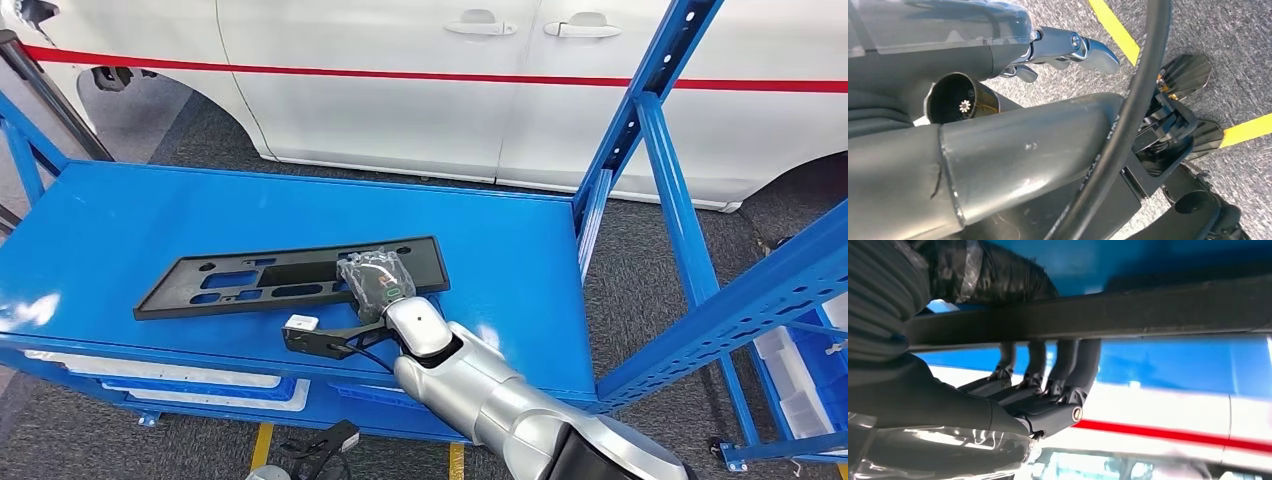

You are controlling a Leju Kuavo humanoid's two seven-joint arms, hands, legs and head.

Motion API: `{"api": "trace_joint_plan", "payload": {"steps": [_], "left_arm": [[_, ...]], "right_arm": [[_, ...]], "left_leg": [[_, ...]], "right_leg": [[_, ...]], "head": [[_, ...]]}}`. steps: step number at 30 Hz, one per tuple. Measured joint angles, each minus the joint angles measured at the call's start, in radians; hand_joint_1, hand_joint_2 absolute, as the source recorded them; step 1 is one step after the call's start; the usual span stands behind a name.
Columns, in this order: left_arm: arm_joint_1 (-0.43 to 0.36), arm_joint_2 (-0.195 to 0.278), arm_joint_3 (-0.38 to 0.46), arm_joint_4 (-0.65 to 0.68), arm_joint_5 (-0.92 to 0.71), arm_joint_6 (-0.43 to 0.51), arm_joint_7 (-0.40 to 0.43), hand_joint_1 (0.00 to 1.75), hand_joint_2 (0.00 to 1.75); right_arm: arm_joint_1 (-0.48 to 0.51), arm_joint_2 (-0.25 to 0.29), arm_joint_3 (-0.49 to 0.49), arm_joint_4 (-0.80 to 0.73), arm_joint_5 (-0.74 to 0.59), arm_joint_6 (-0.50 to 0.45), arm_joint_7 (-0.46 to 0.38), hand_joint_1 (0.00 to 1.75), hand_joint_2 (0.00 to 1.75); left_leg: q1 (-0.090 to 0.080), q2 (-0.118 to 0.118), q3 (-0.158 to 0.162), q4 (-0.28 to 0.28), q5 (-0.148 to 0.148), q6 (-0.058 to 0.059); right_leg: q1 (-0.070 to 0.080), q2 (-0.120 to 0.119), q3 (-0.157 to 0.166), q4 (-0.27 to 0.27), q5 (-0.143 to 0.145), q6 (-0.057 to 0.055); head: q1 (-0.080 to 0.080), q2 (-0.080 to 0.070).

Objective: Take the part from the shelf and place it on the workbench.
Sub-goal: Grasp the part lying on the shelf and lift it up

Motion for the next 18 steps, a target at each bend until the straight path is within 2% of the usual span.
{"api": "trace_joint_plan", "payload": {"steps": [10,18], "left_arm": [[-0.004,0.007,0.067,0.000,0.062,0.024,0.016,0.00,0.00],[-0.004,0.010,0.085,0.000,0.065,0.027,0.016,0.00,0.00]], "right_arm": [[-0.002,0.000,0.017,-0.008,-0.037,0.014,-0.021,1.75,1.75],[-0.002,0.000,0.019,-0.010,-0.039,0.016,-0.022,1.75,1.75]], "left_leg": [[0.000,0.001,0.001,0.000,0.000,0.000],[0.000,0.001,0.001,0.000,0.000,0.000]], "right_leg": [[0.000,0.000,0.000,0.001,0.000,0.000],[0.000,0.000,0.000,0.001,0.000,0.000]], "head": [[0.000,0.000],[0.000,0.000]]}}
